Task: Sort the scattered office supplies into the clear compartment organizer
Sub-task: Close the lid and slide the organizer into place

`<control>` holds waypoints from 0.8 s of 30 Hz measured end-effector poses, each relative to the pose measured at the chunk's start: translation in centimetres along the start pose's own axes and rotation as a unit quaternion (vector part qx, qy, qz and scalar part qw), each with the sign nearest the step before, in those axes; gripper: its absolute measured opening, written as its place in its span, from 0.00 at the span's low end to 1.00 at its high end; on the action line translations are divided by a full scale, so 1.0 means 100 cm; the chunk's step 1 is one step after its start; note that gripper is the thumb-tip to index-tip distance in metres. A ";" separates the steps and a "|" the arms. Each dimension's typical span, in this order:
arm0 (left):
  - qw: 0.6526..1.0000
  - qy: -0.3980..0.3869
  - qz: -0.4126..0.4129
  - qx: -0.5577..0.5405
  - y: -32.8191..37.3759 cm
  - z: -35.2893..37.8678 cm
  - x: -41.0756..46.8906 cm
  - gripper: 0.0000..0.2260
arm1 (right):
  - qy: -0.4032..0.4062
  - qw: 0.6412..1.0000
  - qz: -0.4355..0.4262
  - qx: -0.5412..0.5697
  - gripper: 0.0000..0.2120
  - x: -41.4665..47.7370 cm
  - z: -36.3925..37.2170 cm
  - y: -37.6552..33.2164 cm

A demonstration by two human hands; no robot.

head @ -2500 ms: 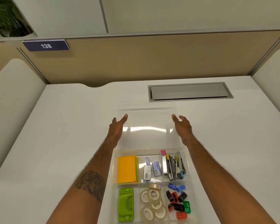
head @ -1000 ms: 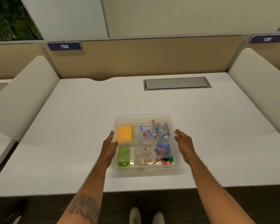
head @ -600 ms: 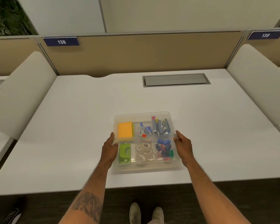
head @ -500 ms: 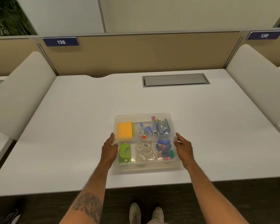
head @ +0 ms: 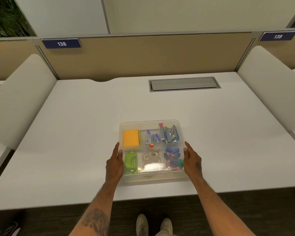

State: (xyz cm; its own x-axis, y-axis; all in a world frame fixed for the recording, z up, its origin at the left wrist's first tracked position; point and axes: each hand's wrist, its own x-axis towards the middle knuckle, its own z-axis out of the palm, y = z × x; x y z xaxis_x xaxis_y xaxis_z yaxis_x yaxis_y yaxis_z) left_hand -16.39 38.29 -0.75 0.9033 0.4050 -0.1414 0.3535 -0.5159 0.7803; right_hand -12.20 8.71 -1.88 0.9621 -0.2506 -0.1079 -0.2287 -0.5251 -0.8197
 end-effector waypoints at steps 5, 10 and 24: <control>0.999 0.011 0.014 -0.036 -0.002 0.002 -0.001 0.22 | -0.013 1.000 0.008 0.024 0.19 0.001 -0.001 0.000; 0.999 -0.001 0.011 -0.035 0.000 0.000 0.002 0.23 | -0.025 0.999 0.018 0.030 0.17 0.004 -0.003 0.001; 0.991 -0.041 -0.119 -0.045 0.033 -0.006 0.097 0.25 | -0.010 0.994 0.104 -0.031 0.21 0.097 0.005 -0.052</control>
State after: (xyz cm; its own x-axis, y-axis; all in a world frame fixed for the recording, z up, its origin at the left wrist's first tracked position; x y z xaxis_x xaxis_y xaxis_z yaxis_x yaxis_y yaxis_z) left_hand -6.63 40.98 0.80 0.8145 0.4427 -0.3750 0.5401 -0.3425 0.7688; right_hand -1.62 9.47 1.06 0.8959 -0.3430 -0.2823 -0.4305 -0.5133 -0.7425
